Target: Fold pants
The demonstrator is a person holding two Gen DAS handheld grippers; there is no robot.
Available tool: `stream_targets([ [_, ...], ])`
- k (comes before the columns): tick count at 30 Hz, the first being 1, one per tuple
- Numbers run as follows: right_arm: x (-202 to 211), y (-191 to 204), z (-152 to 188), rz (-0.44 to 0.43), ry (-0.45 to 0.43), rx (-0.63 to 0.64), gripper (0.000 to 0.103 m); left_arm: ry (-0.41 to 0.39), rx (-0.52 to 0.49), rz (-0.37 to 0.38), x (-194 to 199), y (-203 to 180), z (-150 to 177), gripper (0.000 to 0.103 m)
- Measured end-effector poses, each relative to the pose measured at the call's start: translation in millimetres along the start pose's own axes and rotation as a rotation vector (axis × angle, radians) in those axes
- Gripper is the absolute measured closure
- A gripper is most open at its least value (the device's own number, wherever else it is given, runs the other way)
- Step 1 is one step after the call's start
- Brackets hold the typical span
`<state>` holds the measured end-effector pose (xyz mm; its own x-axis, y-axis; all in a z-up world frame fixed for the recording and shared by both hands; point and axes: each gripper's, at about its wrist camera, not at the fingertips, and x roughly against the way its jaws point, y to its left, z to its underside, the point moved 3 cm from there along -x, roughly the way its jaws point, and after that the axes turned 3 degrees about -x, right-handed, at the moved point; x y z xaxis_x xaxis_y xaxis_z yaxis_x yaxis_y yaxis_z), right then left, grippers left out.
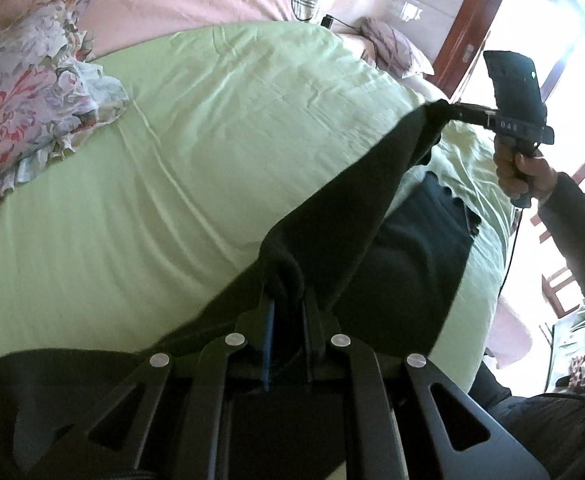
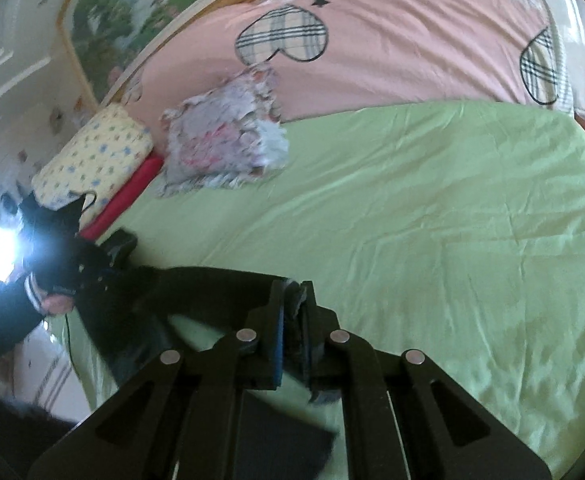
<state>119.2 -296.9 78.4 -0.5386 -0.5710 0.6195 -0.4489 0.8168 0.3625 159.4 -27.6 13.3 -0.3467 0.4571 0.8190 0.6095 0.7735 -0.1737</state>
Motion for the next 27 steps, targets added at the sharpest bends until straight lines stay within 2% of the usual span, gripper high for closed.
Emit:
stream_targets([
  [6, 12, 13, 37, 0.023, 0.086, 0.076, 0.095, -0.028, 0.014, 0.005, 5, -16, 21, 0.094],
  [12, 22, 10, 71, 0.049, 0.133, 0.08, 0.096, -0.038, -0.028, -0.005, 7, -38, 38, 0.094],
  [23, 17, 19, 109, 0.115, 0.223, 0.124, 0.096, 0.011, -0.071, -0.014, -14, -56, 73, 0.094],
  [27, 12, 16, 114, 0.14, 0.227, 0.117, 0.096, 0.025, -0.071, -0.027, -23, -57, 79, 0.09],
])
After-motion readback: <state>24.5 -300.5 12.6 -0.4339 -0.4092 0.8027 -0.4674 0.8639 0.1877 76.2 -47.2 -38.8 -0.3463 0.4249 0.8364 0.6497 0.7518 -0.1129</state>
